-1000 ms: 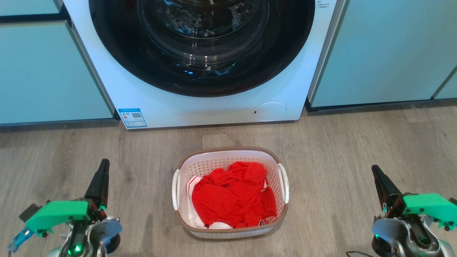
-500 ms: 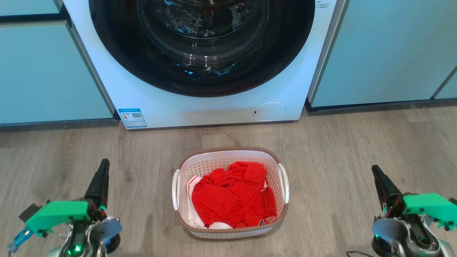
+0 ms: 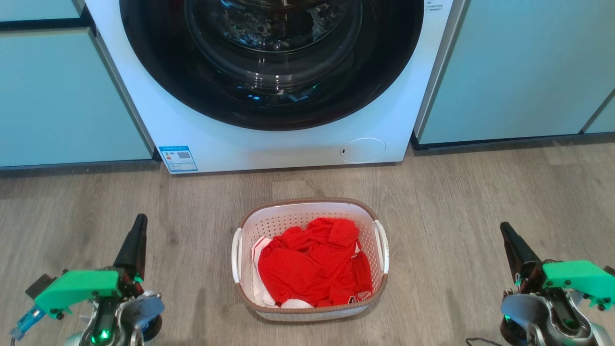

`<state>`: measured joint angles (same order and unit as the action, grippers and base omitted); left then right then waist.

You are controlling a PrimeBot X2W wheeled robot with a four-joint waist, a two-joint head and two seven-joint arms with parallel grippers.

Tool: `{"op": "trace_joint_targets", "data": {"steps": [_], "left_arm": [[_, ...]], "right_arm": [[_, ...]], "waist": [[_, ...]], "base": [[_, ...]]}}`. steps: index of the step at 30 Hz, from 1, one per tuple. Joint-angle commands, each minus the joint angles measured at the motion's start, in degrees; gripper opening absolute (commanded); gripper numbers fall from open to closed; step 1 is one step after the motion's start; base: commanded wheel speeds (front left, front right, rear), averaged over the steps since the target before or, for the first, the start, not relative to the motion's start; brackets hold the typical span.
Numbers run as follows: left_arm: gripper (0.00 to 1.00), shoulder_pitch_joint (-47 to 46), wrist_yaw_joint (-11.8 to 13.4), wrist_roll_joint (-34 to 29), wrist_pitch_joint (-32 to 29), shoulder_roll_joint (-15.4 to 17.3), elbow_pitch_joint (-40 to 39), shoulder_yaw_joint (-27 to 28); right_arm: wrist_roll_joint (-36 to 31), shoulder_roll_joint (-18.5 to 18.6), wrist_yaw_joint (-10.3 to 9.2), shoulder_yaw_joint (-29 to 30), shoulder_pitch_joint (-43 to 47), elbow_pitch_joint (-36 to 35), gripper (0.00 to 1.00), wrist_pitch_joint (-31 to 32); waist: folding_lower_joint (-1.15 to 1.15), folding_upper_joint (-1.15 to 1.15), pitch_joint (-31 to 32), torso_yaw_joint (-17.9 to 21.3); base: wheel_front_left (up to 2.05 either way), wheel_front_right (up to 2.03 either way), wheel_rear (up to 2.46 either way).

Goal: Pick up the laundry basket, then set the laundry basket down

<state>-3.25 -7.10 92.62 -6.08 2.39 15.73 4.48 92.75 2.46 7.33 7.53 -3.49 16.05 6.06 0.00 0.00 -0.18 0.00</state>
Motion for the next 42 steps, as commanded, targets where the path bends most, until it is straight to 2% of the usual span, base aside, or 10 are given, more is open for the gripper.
{"op": "trace_joint_targets", "data": {"steps": [1,15,16,20,30,42], "left_arm": [[0.00,-2.93,-0.39,-0.43,-0.39,0.49,-1.70,2.02],[0.00,-2.93,-0.39,-0.43,-0.39,0.49,-1.70,2.02],[1.00,-0.01,0.00,-0.01,0.01,0.00,-0.01,0.00],[1.00,1.43,0.06,-0.04,0.18,-0.20,2.52,-0.28],[1.00,1.71,0.03,-1.92,1.86,-0.15,1.02,-0.73],[1.00,1.38,1.60,-10.42,3.87,-0.08,-2.62,-1.57]], "right_arm": [[-0.57,0.42,0.16,-1.04,-2.69,-2.02,0.00,0.41],[-0.56,0.42,0.16,-1.04,-2.69,-2.02,0.00,0.41],[0.00,0.00,0.00,-0.01,0.00,-0.01,1.00,-0.01],[0.02,-0.43,0.00,-0.34,1.27,2.60,1.00,-0.21],[-1.53,-0.37,0.01,-1.70,1.27,1.79,1.00,-1.88],[-10.78,-0.28,0.03,-3.02,0.72,-0.75,1.00,-3.89]], "waist": [[0.00,0.00,0.00,0.00],[0.00,0.00,0.00,0.00],[0.00,0.00,0.00,0.00],[0.00,0.00,0.00,0.00],[0.00,0.00,-0.06,-0.02],[0.00,0.00,-0.15,-0.12]], "base": [[0.00,0.00,0.00],[0.00,0.00,0.00],[0.00,0.00,0.00],[0.00,0.00,0.00],[0.00,0.00,0.00],[0.00,0.00,0.00]]}}
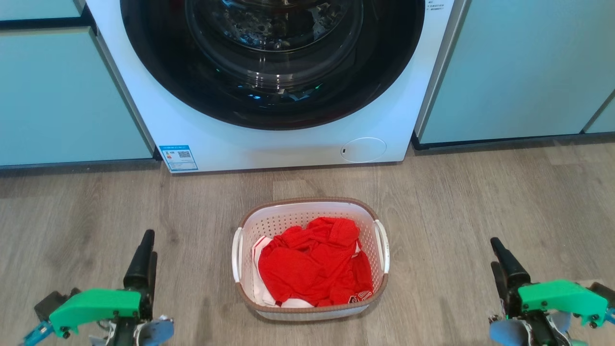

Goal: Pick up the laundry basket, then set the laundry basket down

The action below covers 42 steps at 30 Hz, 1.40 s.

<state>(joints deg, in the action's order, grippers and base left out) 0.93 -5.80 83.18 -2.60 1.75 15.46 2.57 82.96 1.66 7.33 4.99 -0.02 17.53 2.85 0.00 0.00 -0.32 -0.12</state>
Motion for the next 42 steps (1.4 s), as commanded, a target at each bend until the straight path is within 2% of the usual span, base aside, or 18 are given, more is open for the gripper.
{"op": "trace_joint_targets", "data": {"steps": [1,10,20,42], "left_arm": [[1.00,-2.83,0.53,-1.91,0.56,0.56,-2.72,0.19],[1.00,-2.95,2.72,-12.45,2.07,0.61,-5.06,-1.84],[1.00,-2.92,5.86,-23.96,3.75,1.66,-6.35,-4.66],[1.00,-2.46,15.09,-40.17,7.45,5.84,-9.67,-11.70]], "right_arm": [[-1.99,0.51,0.03,-0.67,-2.80,-2.49,1.00,-0.85],[-12.87,0.58,0.04,-2.15,-3.14,-4.65,1.00,-2.36],[-21.94,0.65,0.05,-3.48,-3.01,-6.49,1.00,-4.04],[-40.67,0.80,0.08,-6.82,-2.94,-9.44,1.00,-7.73]], "waist": [[0.00,0.00,-0.02,-0.01],[0.00,0.00,-0.06,-0.10],[0.00,0.00,0.09,-0.12],[0.00,0.00,0.69,-0.64]], "base": [[0.00,0.00,0.00],[0.00,0.00,0.00],[0.00,0.00,0.00],[0.00,0.00,0.00]]}}
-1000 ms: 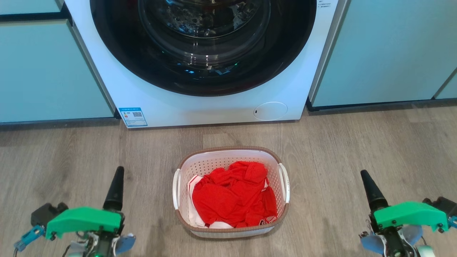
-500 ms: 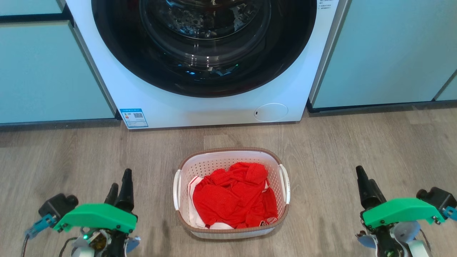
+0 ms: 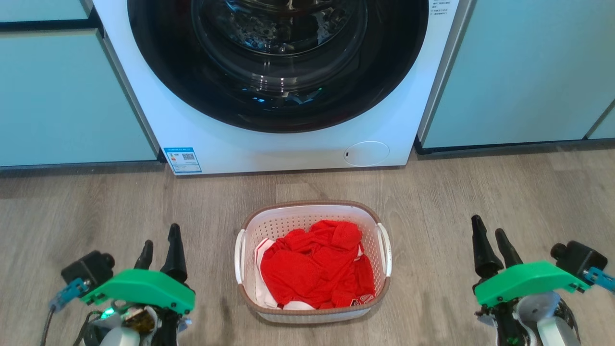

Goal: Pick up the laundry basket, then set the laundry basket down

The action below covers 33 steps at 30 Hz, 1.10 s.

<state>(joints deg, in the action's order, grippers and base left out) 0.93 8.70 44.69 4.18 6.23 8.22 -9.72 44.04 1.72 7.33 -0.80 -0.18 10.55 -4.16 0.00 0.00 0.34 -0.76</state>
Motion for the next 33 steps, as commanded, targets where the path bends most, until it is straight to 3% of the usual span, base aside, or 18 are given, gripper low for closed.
{"op": "trace_joint_targets", "data": {"steps": [1,22,33], "left_arm": [[1.00,-2.46,0.60,-1.67,0.67,1.35,-2.43,0.59],[1.00,-2.33,7.38,-15.60,4.20,4.28,-5.91,-5.40],[1.00,-1.44,8.95,-21.72,6.04,4.33,-6.89,-7.39]], "right_arm": [[-1.75,0.74,0.08,-1.03,-2.78,-2.46,1.00,-0.72],[-18.10,0.89,0.11,-3.75,-2.95,-4.69,1.00,-4.23],[-26.39,0.96,0.12,-5.09,-2.88,-5.27,1.00,-6.07]], "waist": [[0.00,0.00,0.03,0.00],[0.00,0.00,0.16,0.16],[0.00,0.00,0.08,0.26]], "base": [[0.00,0.00,0.00],[0.00,0.00,0.00],[0.00,0.00,0.00]]}}
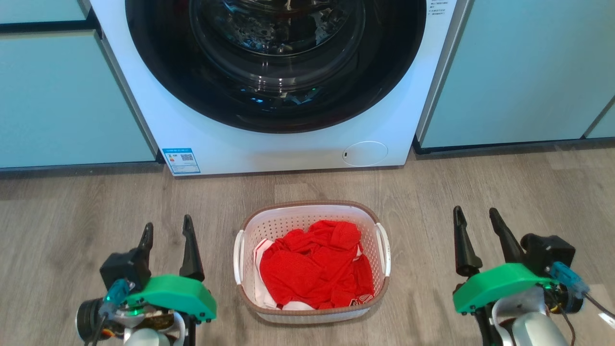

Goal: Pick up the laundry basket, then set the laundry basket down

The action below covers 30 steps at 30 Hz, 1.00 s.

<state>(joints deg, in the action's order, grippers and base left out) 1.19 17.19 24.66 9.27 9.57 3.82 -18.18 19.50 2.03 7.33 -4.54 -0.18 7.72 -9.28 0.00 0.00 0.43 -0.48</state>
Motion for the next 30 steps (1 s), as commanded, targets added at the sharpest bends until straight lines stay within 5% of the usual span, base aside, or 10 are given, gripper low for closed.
{"op": "trace_joint_targets", "data": {"steps": [1,30], "left_arm": [[1.00,-1.61,0.52,-2.24,1.12,0.92,-2.55,0.99],[1.00,1.62,-1.69,-20.55,5.73,-2.77,-3.59,3.04]], "right_arm": [[-2.58,0.66,0.12,-1.45,-2.85,-2.45,1.00,-1.12],[-23.14,0.85,0.16,-4.80,-3.11,-5.15,1.00,-5.72]], "waist": [[0.00,0.00,-0.01,-0.01],[0.00,0.00,-0.08,0.08]], "base": [[0.00,0.00,0.00],[0.00,0.00,0.00]]}}
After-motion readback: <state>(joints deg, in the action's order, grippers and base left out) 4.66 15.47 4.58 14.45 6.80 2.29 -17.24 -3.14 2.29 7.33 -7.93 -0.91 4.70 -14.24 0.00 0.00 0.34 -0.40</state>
